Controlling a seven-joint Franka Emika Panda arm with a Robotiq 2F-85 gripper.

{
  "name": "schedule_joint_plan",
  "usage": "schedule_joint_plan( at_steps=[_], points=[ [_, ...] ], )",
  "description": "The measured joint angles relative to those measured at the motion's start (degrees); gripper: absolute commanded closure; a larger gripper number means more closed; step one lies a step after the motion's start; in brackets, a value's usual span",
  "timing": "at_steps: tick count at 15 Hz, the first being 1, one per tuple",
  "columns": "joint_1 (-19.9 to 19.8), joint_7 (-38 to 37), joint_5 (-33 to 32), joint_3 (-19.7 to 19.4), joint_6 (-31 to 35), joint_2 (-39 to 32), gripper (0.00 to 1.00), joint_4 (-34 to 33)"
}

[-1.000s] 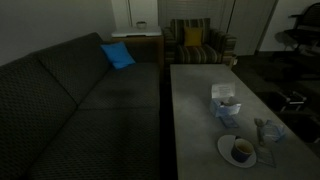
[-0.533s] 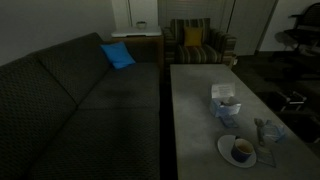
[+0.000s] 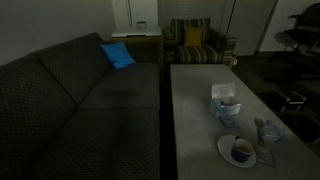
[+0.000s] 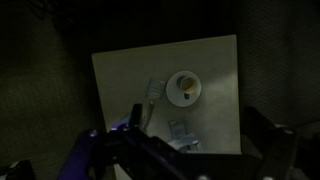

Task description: Take the cup on the plate and put it on the table

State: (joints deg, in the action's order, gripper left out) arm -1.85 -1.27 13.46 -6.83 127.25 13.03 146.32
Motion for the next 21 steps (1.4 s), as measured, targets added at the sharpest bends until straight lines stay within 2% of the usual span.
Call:
schedule_joint_plan(
  at_steps=[3,6,8,13,16,18,21],
  points=[
    [3.02,1.93,8.92,1.54,9.23,-6.42,0.0,0.67],
    [5.38,7.58,22.32,3.88,18.13,-13.97,0.0,0.34],
    [5.45,7.95,22.83,4.66,18.95,-16.26,0.0,-0.1],
    [4.97,7.57,22.67,4.78,18.96,-14.58,0.0,-0.08],
    [5.13,7.42,22.63,6.49,21.64,-15.9,0.0,-0.24],
    [5.29,7.52,22.67,7.96,24.53,-19.27,0.0,-1.79],
    [5.18,8.0,22.67,9.86,29.19,-28.23,0.0,-7.07]
  ],
)
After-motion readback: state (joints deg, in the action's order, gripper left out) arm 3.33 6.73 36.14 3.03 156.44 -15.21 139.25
